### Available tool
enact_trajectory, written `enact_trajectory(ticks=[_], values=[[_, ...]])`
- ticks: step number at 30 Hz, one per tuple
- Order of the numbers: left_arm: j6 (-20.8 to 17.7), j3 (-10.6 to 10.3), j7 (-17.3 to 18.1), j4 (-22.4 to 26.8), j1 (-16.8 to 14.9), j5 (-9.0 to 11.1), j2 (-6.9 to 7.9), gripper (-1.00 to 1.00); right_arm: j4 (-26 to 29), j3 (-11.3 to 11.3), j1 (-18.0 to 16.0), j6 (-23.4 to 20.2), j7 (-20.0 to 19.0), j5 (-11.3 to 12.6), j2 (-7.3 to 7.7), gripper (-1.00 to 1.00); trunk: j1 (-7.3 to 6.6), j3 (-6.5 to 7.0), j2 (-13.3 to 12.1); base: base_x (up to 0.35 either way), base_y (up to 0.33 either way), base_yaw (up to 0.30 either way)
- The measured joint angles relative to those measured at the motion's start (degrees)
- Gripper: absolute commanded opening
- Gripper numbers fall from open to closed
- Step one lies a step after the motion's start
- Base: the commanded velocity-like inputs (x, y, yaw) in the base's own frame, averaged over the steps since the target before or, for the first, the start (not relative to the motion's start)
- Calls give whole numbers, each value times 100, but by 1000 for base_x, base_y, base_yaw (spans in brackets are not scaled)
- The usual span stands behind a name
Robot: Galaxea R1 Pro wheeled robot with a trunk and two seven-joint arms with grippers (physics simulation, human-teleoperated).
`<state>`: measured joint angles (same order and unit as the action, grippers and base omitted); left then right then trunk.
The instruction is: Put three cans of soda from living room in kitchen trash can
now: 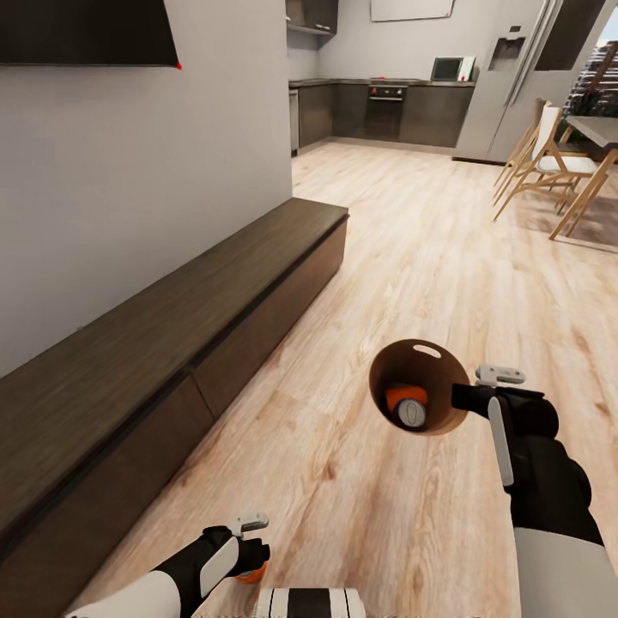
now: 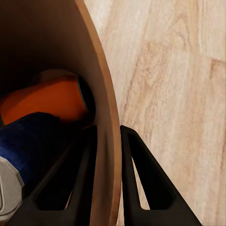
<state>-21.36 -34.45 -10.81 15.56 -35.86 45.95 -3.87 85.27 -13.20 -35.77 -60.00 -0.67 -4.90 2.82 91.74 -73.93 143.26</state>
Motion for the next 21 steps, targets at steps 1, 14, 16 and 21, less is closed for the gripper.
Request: enact_trajectory(ticks=[1,14,16,21], values=[[0,0,0,0,0,0,0,100,3,0,13,0,1,-4,0,-100,2,-22,1,0,0,0],[-6,0,-2,0,0,1,0,100,14,0,37,0,3,-22,0,-100,5,-45,3,0,0,0],[-8,0,-2,0,0,1,0,100,14,0,37,0,2,-17,0,-100,5,-45,3,0,0,0],[-13,0,0,0,0,1,0,100,14,1,37,0,2,-6,0,-100,5,-45,3,0,0,0]])
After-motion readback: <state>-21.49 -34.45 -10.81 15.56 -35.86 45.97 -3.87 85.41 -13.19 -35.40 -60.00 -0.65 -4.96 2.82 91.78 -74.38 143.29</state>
